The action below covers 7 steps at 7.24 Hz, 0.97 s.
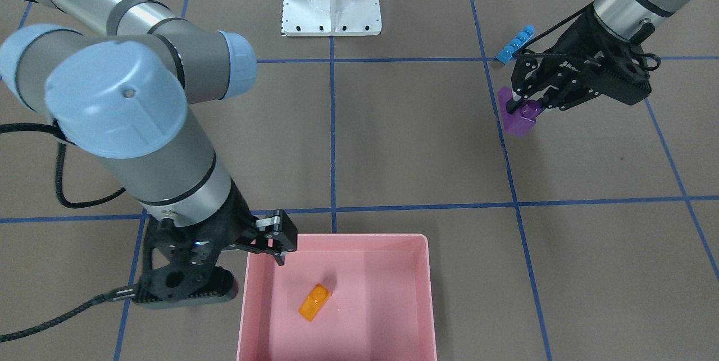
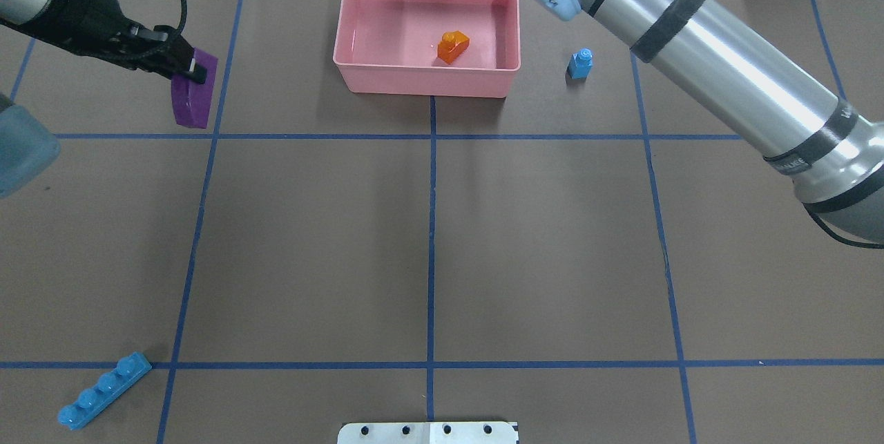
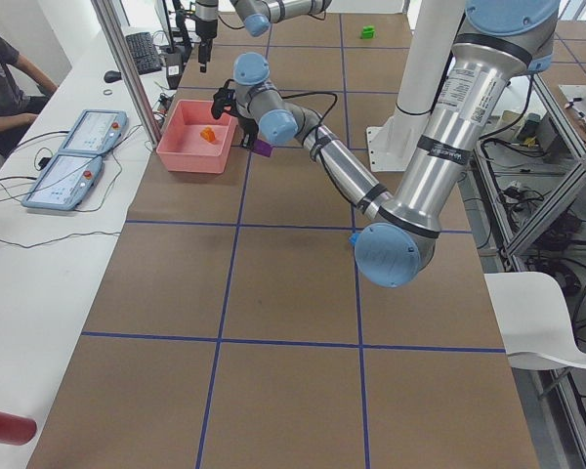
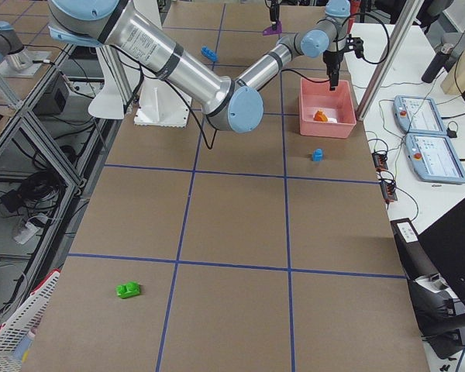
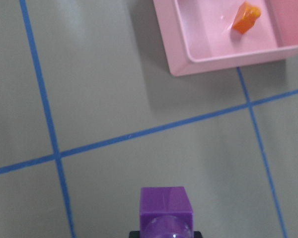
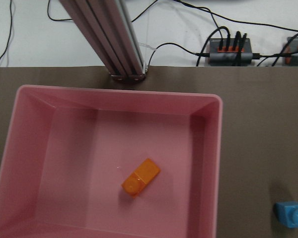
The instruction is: Put all blocks into box
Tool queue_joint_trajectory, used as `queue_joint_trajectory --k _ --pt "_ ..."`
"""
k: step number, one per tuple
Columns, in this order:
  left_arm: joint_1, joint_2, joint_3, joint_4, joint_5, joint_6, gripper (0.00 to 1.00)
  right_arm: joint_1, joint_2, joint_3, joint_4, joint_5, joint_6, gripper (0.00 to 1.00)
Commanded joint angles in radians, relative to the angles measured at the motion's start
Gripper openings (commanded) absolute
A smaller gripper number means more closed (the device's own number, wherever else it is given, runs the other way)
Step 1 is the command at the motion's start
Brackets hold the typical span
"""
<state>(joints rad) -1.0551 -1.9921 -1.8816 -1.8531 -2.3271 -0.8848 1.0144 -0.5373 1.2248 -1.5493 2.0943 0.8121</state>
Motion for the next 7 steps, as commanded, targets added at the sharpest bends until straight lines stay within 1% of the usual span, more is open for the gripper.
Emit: queue_joint_trajectory --k 1,2,3,4,5,6,7 --pt "0.006 -0.17 0.181 -0.234 0.063 -0.345 0.0 -0.005 -0.126 0.039 -0.028 -0.116 -0.182 0.99" --pt "0.03 -0.253 0.229 -0.241 0.153 -0.402 0.0 -0.002 -0.191 0.032 0.088 -0.122 -0.211 0.99" --pt "0.061 -0.325 0.271 -0.241 0.275 -0.461 0.0 -0.002 -0.223 -0.011 0.224 -0.117 -0.191 0.99" --pt "0.088 -0.417 0.359 -0.242 0.358 -0.512 0.0 -0.005 -0.224 -0.069 0.279 -0.114 -0.168 0.99" --pt "0.145 -0.498 0.466 -0.295 0.5 -0.56 0.0 -0.007 -0.224 -0.14 0.372 -0.114 -0.162 0.99" --pt "0.197 -0.52 0.537 -0.408 0.652 -0.648 0.0 -0.013 -0.221 -0.207 0.452 -0.114 -0.153 0.99" --pt "0.242 -0.524 0.605 -0.434 0.698 -0.649 0.0 -0.023 -0.214 -0.238 0.468 -0.114 -0.153 0.99"
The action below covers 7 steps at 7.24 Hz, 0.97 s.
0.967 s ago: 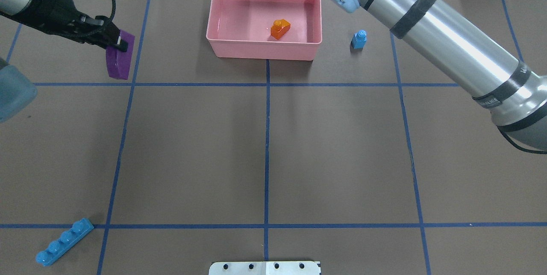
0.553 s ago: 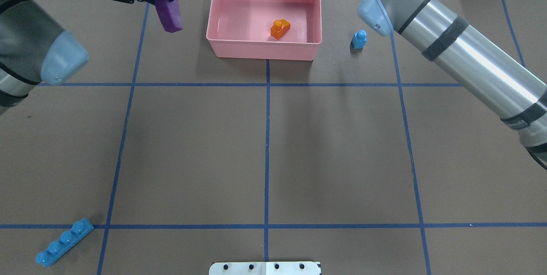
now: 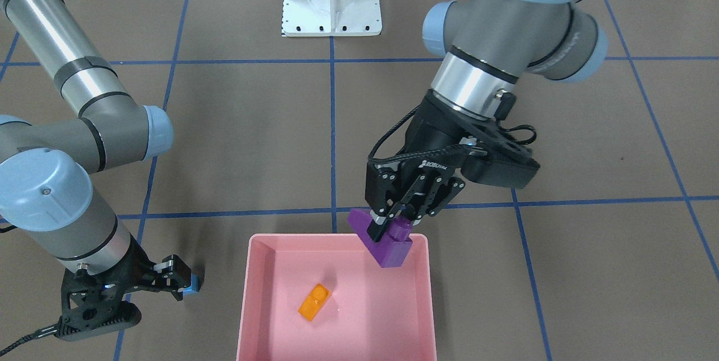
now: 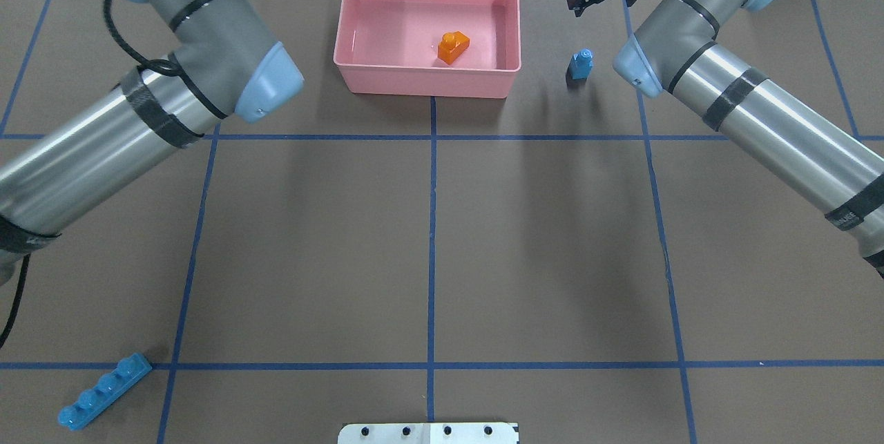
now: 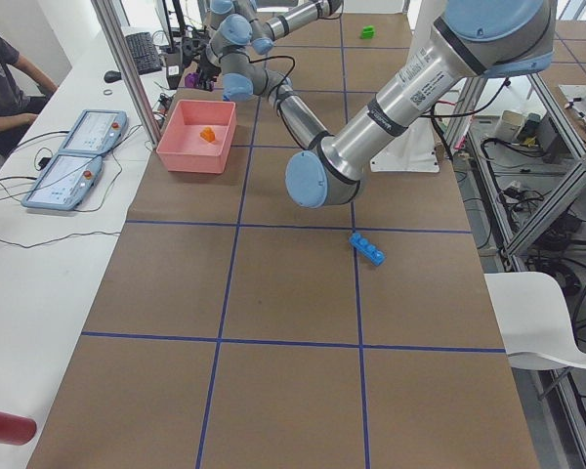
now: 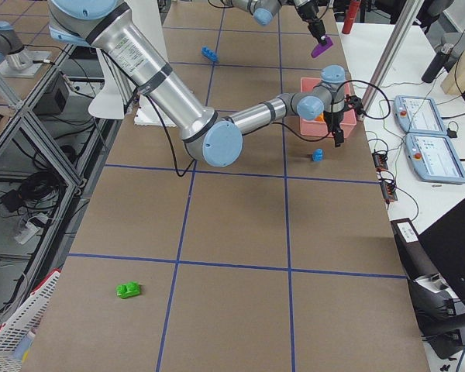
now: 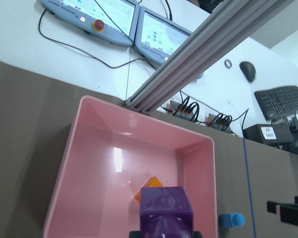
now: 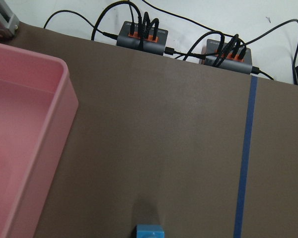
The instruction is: Put all blocks into box
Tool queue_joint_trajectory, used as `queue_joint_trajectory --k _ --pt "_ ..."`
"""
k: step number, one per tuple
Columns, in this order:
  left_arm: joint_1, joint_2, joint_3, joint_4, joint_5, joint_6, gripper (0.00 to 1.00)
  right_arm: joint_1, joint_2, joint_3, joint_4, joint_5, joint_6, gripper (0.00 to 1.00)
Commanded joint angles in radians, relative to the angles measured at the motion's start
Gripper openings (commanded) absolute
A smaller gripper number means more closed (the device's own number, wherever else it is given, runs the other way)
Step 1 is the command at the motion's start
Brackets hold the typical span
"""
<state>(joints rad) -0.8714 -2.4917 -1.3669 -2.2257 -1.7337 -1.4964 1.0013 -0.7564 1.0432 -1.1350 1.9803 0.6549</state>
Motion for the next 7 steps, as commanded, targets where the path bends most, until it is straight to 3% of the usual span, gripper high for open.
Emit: queue_joint_trajectory --k 1,2,7 --pt "0.078 -0.07 0.183 -0.061 0.17 -0.039 0.0 -0.026 0.008 -0.063 0.054 0.0 0.006 0.99" --pt "0.091 -0.125 0.295 -0.081 0.236 -0.038 0.0 -0.061 0.029 -0.083 0.057 -0.003 0.037 0.99" --pt "0.137 -0.131 0.394 -0.112 0.333 -0.042 0.0 -0.093 0.058 -0.184 0.066 -0.055 0.046 0.99"
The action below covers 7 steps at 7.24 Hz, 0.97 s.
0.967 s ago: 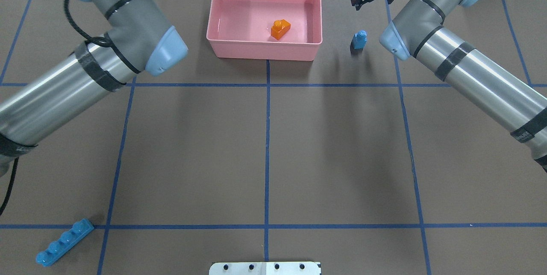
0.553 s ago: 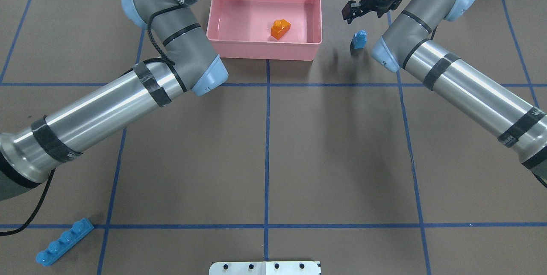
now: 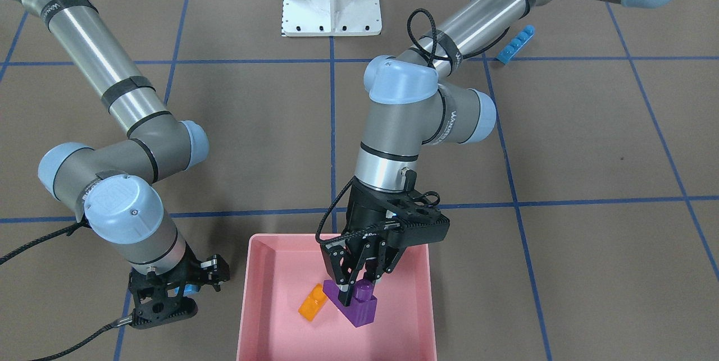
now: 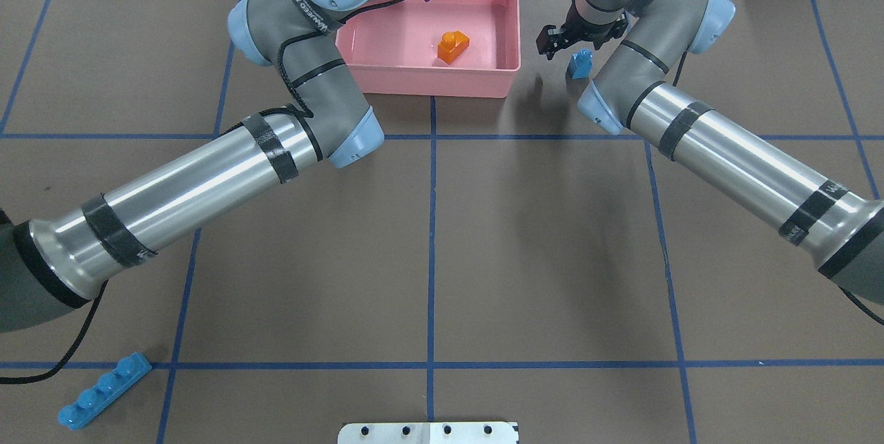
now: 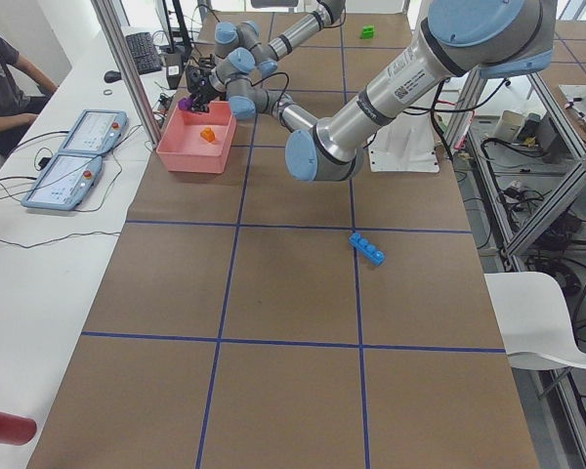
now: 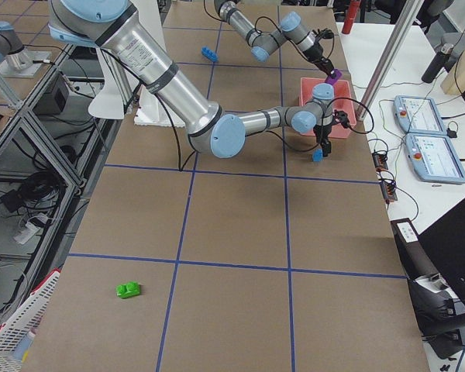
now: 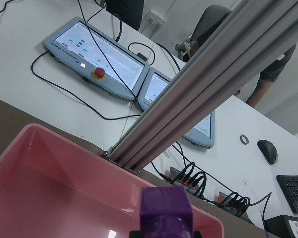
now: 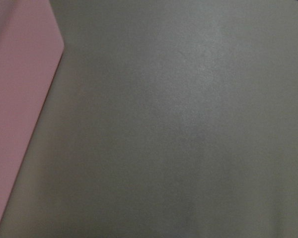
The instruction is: Put all blocks into box
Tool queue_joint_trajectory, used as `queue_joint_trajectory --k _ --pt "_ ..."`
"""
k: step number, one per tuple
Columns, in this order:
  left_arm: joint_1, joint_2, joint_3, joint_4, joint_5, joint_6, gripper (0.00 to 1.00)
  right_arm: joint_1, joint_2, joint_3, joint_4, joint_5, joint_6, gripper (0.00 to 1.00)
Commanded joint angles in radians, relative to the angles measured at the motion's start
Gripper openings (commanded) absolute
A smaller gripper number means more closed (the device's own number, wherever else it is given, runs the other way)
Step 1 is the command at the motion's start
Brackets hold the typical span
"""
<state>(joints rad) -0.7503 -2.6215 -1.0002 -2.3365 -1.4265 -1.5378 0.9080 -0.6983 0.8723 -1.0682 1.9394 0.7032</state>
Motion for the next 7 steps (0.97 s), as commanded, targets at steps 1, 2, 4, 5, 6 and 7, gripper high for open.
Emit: queue_joint_trajectory --k 1,2,4,5,6,7 --pt "0.019 -0.003 0.026 -0.003 0.028 -0.001 0.0 0.0 -0.001 -0.021 -0.001 -0.016 -0.002 0.99" --pt "0.025 0.0 0.029 -0.001 0.028 0.004 0.0 -0.001 0.0 -0.025 -0.001 -0.016 -0.001 0.95" --pt "0.022 0.004 0.029 -0.001 0.021 0.005 0.98 -0.004 -0.001 -0.038 -0.002 -0.008 0.002 0.21" --pt "0.019 0.003 0.022 -0.003 0.02 0.004 1.0 -0.003 -0.003 -0.036 -0.004 -0.007 -0.001 0.0" --pt "0.013 0.0 0.012 -0.003 0.017 0.002 1.0 0.002 -0.003 -0.032 -0.004 -0.007 -0.004 0.0" --pt "0.008 0.0 -0.006 -0.003 0.012 0.004 1.0 0.011 0.0 -0.021 -0.009 0.004 -0.008 0.0"
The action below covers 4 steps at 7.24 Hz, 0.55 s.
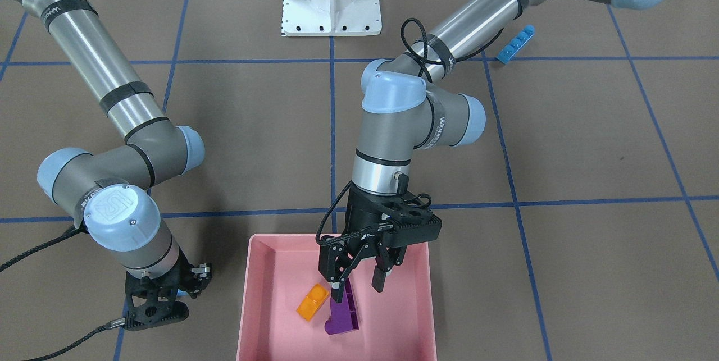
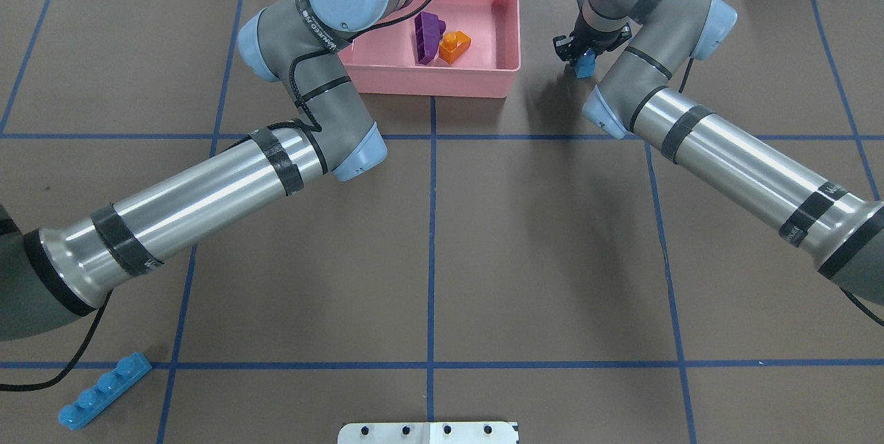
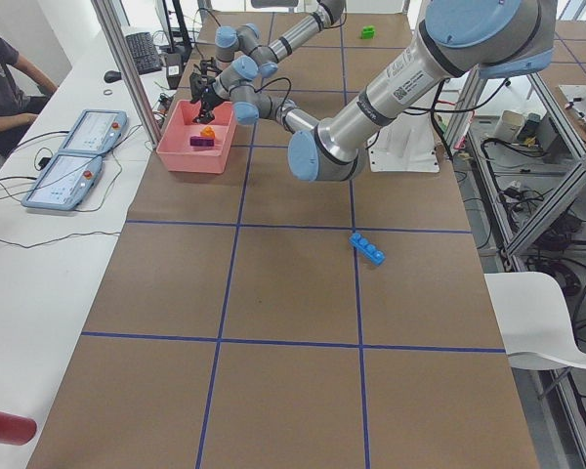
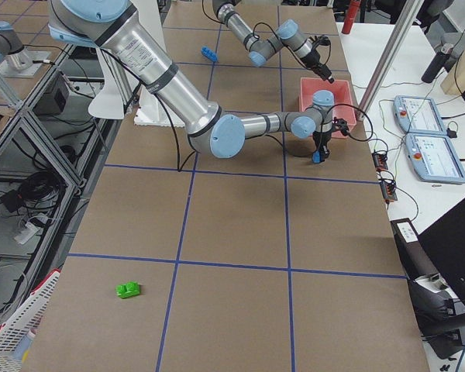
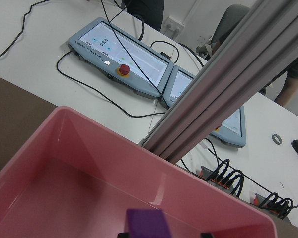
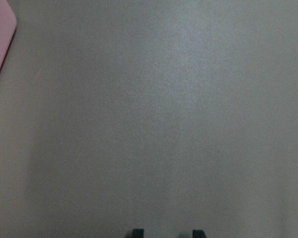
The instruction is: Put all blocks into box
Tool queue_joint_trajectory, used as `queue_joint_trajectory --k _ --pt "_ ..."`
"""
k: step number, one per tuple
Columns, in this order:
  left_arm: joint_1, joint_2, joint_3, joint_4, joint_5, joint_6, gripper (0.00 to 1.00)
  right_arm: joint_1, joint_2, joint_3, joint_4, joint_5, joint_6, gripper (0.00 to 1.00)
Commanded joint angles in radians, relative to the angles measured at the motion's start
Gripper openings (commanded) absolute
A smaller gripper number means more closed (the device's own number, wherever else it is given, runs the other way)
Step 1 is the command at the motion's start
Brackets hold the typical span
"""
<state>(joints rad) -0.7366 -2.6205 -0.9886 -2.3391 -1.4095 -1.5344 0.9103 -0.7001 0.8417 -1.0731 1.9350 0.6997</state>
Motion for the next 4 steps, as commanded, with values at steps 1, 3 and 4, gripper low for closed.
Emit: queue_joint_trajectory --k 1,3,4 --pt "-0.01 -0.001 -0.031 0.0 -0.026 -0.003 1.0 0.039 0.002 0.035 -0.011 0.062 -0.008 0.0" --pt "-0.03 0.005 -0.05 0.024 -0.083 0.011 1.0 0.07 0.004 0.13 -0.079 0.094 -0.008 0.0" --pt "-0.084 0.037 -0.12 0.134 -0.249 0.051 1.0 0.09 0.007 0.167 -0.077 0.119 0.0 0.0"
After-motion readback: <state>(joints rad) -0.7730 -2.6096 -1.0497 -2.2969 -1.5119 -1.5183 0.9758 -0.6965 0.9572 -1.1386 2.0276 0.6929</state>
